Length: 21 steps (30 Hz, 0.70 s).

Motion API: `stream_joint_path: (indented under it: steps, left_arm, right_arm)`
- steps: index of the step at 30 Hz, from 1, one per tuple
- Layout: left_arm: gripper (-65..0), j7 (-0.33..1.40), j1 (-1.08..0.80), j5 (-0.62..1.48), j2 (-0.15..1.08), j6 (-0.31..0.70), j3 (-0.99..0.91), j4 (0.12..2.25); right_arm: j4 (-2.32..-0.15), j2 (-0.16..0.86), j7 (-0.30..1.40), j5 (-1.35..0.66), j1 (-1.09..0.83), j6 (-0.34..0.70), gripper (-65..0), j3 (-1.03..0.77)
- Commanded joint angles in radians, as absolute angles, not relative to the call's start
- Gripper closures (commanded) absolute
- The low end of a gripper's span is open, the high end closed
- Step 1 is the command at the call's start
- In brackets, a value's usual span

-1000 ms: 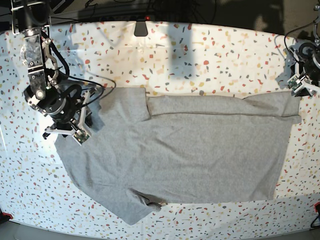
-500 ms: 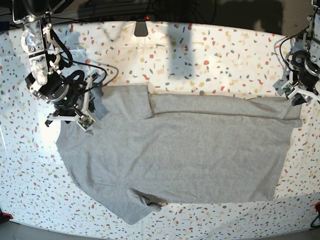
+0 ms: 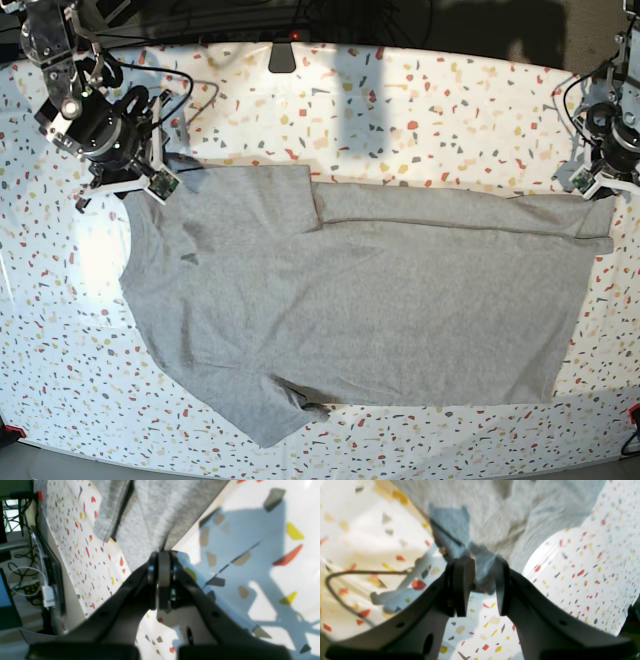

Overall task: Fold the T-shirt properly
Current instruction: 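Release and regrasp the shirt edge with both grippers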

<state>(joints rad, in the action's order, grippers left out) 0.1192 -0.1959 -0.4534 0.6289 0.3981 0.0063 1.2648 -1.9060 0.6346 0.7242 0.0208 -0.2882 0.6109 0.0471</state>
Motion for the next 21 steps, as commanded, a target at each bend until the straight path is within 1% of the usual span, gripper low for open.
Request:
stream_joint_path:
  steps: [1, 4, 7, 9, 13, 14, 17, 21]
  left_arm:
    - [0.0, 0.164, -0.202, -0.438, 0.646, 0.426, 0.002, 1.261]
    - [0.0, 0.163, -0.202, -0.387, 0.646, 0.426, 0.002, 1.264]
    - [0.0, 0.163, -0.202, -0.383, 0.646, 0.426, 0.002, 1.265]
    - [0.0, 0.163, -0.202, -0.383, 0.646, 0.426, 0.002, 1.265]
    - [0.0, 0.162, -0.202, -0.383, 0.646, 0.426, 0.002, 1.265]
    - [0.0, 0.16, -0.202, -0.383, 0.646, 0.426, 0.002, 1.265]
    - [0.0, 0.16, -0.202, -0.383, 0.646, 0.426, 0.002, 1.265]
    - [0.0, 0.16, -0.202, -0.383, 0.646, 0.426, 0.002, 1.265]
  right_arm:
    - [-1.903, 0.651, 0.702, 0.027, -0.28, 0.606, -18.5, 0.039]
    - [-1.858, 0.651, 0.646, 0.031, -0.28, 0.607, -18.5, 0.039]
    - [-1.818, 0.651, 0.582, 0.08, -0.28, 0.607, -18.5, 0.041]
    - [-1.798, 0.651, 0.573, 0.078, -0.28, 0.612, -18.5, 0.043]
    - [-1.764, 0.651, 0.566, 0.08, -0.279, 0.685, -18.5, 0.068]
    - [-1.756, 0.651, 0.564, 0.083, -0.279, 0.685, -18.5, 0.08]
    - [-1.744, 0.651, 0.541, 0.175, -0.269, 0.683, -18.5, 0.125]
    - [-1.727, 0.651, 0.54, 0.218, -0.231, 0.672, -18.5, 0.173]
